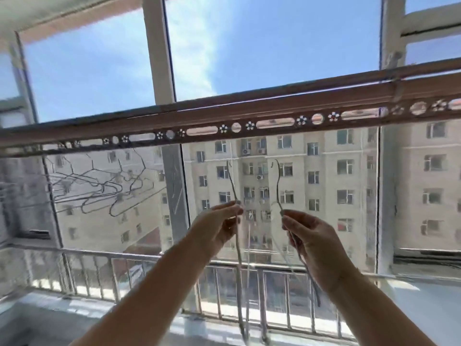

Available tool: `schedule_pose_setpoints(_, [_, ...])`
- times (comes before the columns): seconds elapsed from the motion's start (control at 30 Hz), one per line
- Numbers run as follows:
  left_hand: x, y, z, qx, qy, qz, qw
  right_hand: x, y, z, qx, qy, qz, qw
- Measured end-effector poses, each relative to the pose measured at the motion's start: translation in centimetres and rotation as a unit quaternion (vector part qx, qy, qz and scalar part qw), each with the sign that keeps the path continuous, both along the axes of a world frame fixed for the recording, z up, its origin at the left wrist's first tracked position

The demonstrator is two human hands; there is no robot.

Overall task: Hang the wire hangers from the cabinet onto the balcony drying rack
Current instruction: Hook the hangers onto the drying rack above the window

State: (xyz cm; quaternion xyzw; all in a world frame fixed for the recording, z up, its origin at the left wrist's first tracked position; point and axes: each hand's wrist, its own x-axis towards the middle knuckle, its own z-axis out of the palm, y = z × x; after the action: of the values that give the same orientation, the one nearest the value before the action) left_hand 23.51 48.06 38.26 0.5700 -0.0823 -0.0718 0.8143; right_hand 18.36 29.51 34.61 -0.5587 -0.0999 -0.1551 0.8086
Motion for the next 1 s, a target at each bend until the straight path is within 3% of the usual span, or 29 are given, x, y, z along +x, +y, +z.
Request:
schedule_pose_setpoints(0.4, [10.7,5.8,7.4,-0.008,-0.050,0.035,0.998,10.3,7.9,7.8,-0.061,-0.047,-0.101,0.992])
schedule_pose_setpoints(0.77, [14.8,6.9,7.4,-0.013,-0.050,0.009,0.999,14.4,8.8,9.0,-0.067,-0.046,-0.170,0.982])
schedule_pose_setpoints(1.0, [15.9,6.9,6.3,-0.011,-0.034,0.004,0.999,15.4,8.2,7.7,-0.051,-0.008,-0.159,0.986])
